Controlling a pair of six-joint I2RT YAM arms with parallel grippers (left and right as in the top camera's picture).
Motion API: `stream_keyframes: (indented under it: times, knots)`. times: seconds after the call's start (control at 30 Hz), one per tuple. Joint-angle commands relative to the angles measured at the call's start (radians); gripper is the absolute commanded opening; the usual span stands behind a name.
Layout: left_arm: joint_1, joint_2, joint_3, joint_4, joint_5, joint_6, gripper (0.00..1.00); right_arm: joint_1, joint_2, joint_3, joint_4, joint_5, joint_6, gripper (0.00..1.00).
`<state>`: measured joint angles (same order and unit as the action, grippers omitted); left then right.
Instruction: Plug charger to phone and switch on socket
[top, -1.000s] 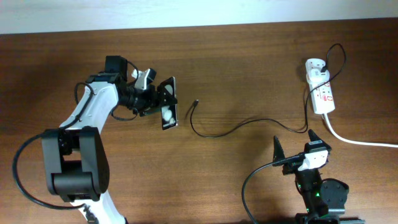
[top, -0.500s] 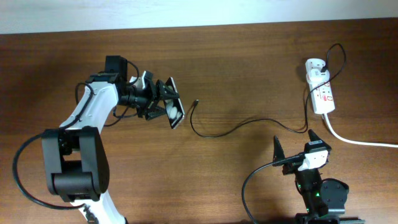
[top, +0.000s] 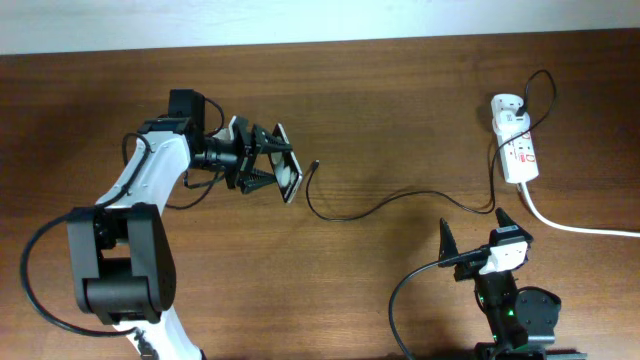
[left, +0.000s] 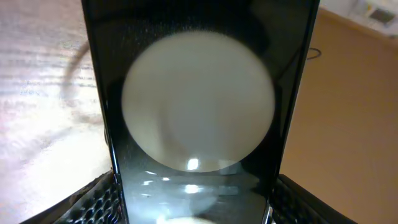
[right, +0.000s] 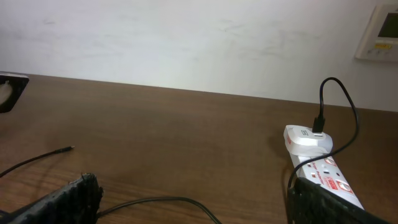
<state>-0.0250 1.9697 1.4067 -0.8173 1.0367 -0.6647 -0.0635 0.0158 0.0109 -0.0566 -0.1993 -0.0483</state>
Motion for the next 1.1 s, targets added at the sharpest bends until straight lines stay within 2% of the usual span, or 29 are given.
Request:
stream_keyframes:
  times: [0.0,0.03,0.17,0.27,0.47,0.63,0.77,1.07]
  knots:
    - [0.002,0.001,0.031,0.007,0.049,-0.179,0.51,0.004,-0.009,-0.003,-0.008,0.002,0.003,0.98]
    - [0.002,0.001,0.031,0.011,0.049,-0.224,0.49,0.004,-0.009,-0.003,-0.008,0.002,0.003,0.99]
    - [0.002,0.001,0.031,0.013,0.14,-0.312,0.51,0.004,-0.009,-0.003,-0.008,0.002,0.003,0.99]
    - [0.002,0.001,0.031,0.013,0.304,-0.319,0.51,0.004,-0.009,-0.003,-0.008,0.002,0.003,0.99]
    - [0.002,0.001,0.031,0.013,0.449,-0.32,0.51,0.004,-0.009,-0.003,-0.008,0.002,0.003,0.99]
    - [0.002,0.001,0.031,0.013,0.46,-0.337,0.45,0.004,-0.009,-0.003,-0.008,0.002,0.003,0.98]
    - [0.002,0.001,0.031,0.013,0.46,-0.338,0.34,0.004,-0.009,-0.003,-0.008,0.002,0.003,0.99]
    - [0.002,0.001,0.031,0.013,0.396,-0.632,0.34,0.004,-0.009,-0.003,-0.008,0.002,0.003,0.99]
